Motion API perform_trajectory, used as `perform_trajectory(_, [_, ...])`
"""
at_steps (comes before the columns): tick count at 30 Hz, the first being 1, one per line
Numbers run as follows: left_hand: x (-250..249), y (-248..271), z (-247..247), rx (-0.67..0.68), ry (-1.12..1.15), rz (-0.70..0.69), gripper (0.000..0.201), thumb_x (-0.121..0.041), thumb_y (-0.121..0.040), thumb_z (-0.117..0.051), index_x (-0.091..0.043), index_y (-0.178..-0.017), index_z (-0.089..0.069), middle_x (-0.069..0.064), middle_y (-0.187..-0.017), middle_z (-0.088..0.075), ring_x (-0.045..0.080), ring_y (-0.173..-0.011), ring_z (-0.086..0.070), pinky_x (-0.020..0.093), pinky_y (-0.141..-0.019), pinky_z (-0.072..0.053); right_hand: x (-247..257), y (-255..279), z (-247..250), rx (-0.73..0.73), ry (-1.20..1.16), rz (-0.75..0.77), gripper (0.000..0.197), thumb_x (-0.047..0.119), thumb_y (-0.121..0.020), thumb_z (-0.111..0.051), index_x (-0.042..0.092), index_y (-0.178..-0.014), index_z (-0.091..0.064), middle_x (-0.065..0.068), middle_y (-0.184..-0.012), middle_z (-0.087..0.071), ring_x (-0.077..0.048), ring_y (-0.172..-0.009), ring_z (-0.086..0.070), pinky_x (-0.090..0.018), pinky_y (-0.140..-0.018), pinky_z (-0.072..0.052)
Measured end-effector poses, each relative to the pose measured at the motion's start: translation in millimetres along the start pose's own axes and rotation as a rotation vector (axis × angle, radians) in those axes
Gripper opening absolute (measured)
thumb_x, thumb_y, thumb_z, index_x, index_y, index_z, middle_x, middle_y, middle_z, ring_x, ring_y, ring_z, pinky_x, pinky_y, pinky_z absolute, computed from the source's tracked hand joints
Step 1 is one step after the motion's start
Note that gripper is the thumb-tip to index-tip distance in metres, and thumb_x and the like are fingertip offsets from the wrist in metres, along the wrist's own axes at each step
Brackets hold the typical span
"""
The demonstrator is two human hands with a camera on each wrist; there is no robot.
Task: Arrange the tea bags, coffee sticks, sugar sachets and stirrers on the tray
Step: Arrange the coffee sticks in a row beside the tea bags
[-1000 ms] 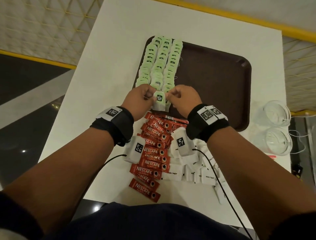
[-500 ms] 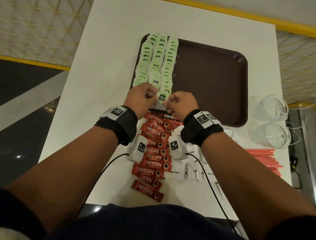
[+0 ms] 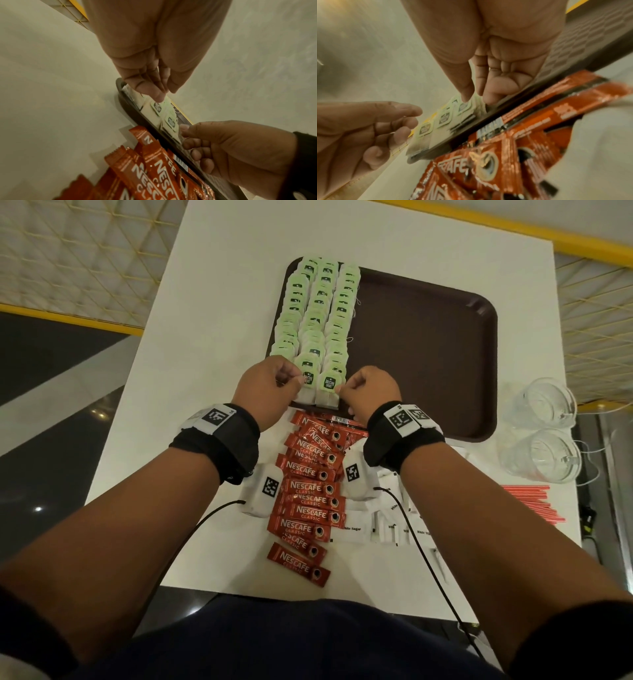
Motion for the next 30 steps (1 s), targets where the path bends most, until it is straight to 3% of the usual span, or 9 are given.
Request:
perform_trajectory(4, [-1.8, 21.4, 1.4, 0.069, -0.059, -0.014, 0.005, -0.025, -0.096, -0.058, -0.021, -0.097, -0.061, -0.005, -0.088, -0.064, 0.016, -0.086, -0.064, 0.038, -0.079, -0.056, 7.9, 25.3, 12.9, 0.000, 0.087, 0.108, 0.019, 0.037, -0.088, -0.067, 0.019, -0.090, -0.061, 0.004, -0.085, -0.063, -0.014, -0.081, -0.063, -0.031, -0.071, -0.053])
perform_trajectory(6, [-1.1, 37.0, -2.3, 0.143, -0.132, -0.031, 0.008, -0.026, -0.095, -0.059, -0.019, -0.098, -0.063, -0.009, -0.090, -0.062, 0.011, -0.082, -0.059, 0.028, -0.074, -0.051, 10.4, 46.7, 10.1, 0.077, 0.145, 0.164, 0.019, 0.037, -0.089, -0.066, 0.020, -0.093, -0.061, 0.007, -0.083, -0.061, -0.009, -0.078, -0.058, -0.022, -0.064, -0.045])
perform_trajectory(8, [1.7, 53.2, -7.5, 0.220, -0.205, -0.043, 0.014, -0.030, -0.093, -0.064, -0.018, -0.100, -0.065, -0.007, -0.096, -0.063, 0.010, -0.085, -0.058, 0.022, -0.071, -0.046, 11.4, 69.8, -0.6, 0.198, 0.235, 0.219, 0.020, 0.039, -0.087, -0.068, 0.022, -0.096, -0.061, 0.007, -0.087, -0.062, -0.010, -0.081, -0.059, -0.023, -0.066, -0.045])
perform_trajectory(11, [8.6, 75.7, -19.7, 0.343, -0.310, -0.064, 0.038, -0.036, -0.082, -0.076, -0.021, -0.115, -0.062, -0.002, -0.114, -0.058, 0.015, -0.102, -0.055, 0.027, -0.083, -0.044, 12.4, 102.0, -21.5, 0.337, 0.428, 0.324, 0.036, 0.041, -0.082, -0.073, 0.024, -0.111, -0.059, 0.004, -0.106, -0.060, -0.015, -0.097, -0.057, -0.029, -0.080, -0.047])
perform_trajectory(14, [11.2, 88.3, -32.0, 0.402, -0.509, -0.142, 0.071, -0.040, -0.075, -0.081, -0.025, -0.136, -0.047, 0.002, -0.135, -0.048, 0.022, -0.122, -0.045, 0.038, -0.103, -0.039, 9.8, 119.7, -39.2, 0.342, 0.570, 0.371, 0.063, 0.045, -0.079, -0.075, 0.024, -0.132, -0.048, 0.000, -0.127, -0.051, -0.019, -0.115, -0.051, -0.035, -0.094, -0.045])
perform_trajectory(16, [8.9, 91.5, -39.1, 0.405, -0.592, -0.191, 0.081, -0.041, -0.074, -0.080, -0.026, -0.143, -0.040, 0.003, -0.144, -0.041, 0.025, -0.129, -0.039, 0.043, -0.109, -0.036, 5.6, 122.4, -46.6, 0.312, 0.577, 0.343, 0.072, 0.047, -0.077, -0.076, 0.023, -0.137, -0.044, -0.001, -0.131, -0.047, -0.021, -0.119, -0.049, -0.038, -0.097, -0.045])
perform_trajectory(21, [5.9, 92.5, -52.7, 0.406, -0.712, -0.255, 0.076, -0.031, -0.081, -0.076, -0.022, -0.146, -0.037, 0.002, -0.150, -0.036, 0.026, -0.132, -0.037, 0.040, -0.108, -0.037, 6.2, 122.4, -54.4, 0.262, 0.624, 0.338, 0.057, 0.042, -0.083, -0.072, 0.018, -0.129, -0.049, -0.004, -0.125, -0.049, -0.023, -0.116, -0.049, -0.039, -0.097, -0.046])
perform_trajectory(30, [5.9, 93.7, -53.2, 0.375, -0.782, -0.312, 0.048, -0.029, -0.090, -0.066, -0.020, -0.134, -0.049, 0.004, -0.135, -0.048, 0.025, -0.120, -0.043, 0.039, -0.096, -0.044, 10.6, 118.5, -59.9, 0.236, 0.665, 0.349, 0.034, 0.037, -0.089, -0.065, 0.017, -0.117, -0.060, -0.004, -0.114, -0.057, -0.024, -0.110, -0.051, -0.040, -0.094, -0.048])
Point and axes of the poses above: each hand's wrist, its own y-axis away from the middle knuckle, its own z-axis out of the back of the hand, x = y × z, the point moved 10 cm from there along -y, towards the middle knuckle
